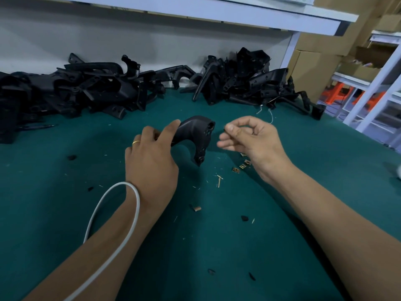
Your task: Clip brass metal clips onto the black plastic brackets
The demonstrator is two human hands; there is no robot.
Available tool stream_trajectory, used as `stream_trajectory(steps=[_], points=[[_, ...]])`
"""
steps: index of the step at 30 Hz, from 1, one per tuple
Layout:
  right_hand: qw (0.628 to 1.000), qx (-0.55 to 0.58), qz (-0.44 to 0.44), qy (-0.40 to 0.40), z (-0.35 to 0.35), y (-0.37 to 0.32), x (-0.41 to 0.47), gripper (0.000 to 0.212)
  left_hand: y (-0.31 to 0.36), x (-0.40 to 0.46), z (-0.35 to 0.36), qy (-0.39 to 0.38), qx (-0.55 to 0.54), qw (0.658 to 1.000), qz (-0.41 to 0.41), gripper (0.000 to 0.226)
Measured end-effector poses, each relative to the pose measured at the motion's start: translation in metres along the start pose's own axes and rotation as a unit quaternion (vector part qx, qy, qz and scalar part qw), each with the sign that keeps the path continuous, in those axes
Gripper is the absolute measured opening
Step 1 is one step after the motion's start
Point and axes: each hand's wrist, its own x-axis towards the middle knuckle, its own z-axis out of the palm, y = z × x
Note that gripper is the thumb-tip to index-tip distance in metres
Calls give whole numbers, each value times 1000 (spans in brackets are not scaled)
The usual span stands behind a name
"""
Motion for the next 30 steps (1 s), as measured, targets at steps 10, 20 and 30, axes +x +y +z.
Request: stream_trajectory(steps=[10, 20, 30], points=[[997, -45, -22, -60, 11, 12, -2, 11, 0, 0, -1, -1, -4, 1000, -1, 66], [998, -39, -35, -40, 13, 12, -2, 11, 0, 0, -2, -5, -20, 1000, -2, 66], [999, -27, -34, -22, 12, 11, -2, 14, 1, 0, -4, -7, -19, 1000, -8, 65]])
